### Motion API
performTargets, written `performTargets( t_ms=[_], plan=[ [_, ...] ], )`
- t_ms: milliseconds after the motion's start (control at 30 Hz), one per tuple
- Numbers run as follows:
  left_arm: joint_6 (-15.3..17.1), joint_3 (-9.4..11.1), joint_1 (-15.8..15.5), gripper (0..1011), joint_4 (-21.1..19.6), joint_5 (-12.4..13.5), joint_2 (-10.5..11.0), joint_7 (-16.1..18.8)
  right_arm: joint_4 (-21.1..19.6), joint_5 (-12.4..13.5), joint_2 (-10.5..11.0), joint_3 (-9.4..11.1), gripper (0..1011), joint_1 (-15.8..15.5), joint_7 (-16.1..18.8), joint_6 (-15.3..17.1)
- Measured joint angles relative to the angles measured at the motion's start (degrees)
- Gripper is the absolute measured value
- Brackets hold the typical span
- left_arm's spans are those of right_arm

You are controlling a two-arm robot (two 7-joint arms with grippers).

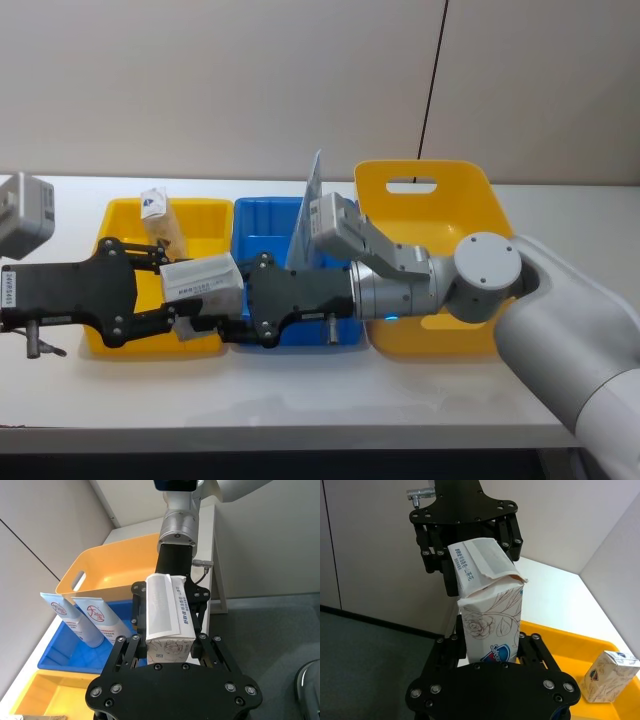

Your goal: Bimanual collaborative sorting of washing and personal care products

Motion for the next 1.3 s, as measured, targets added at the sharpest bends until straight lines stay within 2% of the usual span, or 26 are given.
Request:
performTargets(
  t_ms=[100, 233, 300, 433, 467, 700, 900, 1300],
  plan=[
    [0.0, 0.0, 0.0, 414, 0.0, 0.0, 0.0, -0.01, 0.04, -0.04, -0.06, -0.07, 373, 0.02, -0.09, -0.13],
    [0.0, 0.0, 0.0, 418, 0.0, 0.0, 0.0, 0.0, 0.09, -0.09, -0.15, -0.16, 359, 0.05, -0.21, -0.3],
    [0.0, 0.0, 0.0, 454, 0.0, 0.0, 0.0, 0.0, 0.09, -0.1, -0.2, -0.2, 357, 0.06, -0.25, -0.35],
    [0.0, 0.0, 0.0, 566, 0.0, 0.0, -0.01, 0.0, 0.11, -0.13, -0.27, -0.25, 357, 0.09, -0.33, -0.47],
    [0.0, 0.0, 0.0, 628, 0.0, 0.0, 0.0, 0.0, 0.11, -0.13, -0.27, -0.26, 357, 0.09, -0.34, -0.49],
    [0.0, 0.0, 0.0, 792, 0.0, 0.0, 0.0, 0.0, 0.15, -0.16, -0.3, -0.3, 357, 0.11, -0.4, -0.55],
    [0.0, 0.0, 0.0, 984, 0.0, 0.0, -0.01, 0.0, -0.25, -0.08, -0.01, -0.31, 357, 0.05, -0.43, -0.42],
    [0.0, 0.0, 0.0, 1001, 0.0, 0.0, 0.0, 0.0, -4.68, 1.34, 3.0, 0.64, 357, -1.63, -1.21, 1.49]
  ],
)
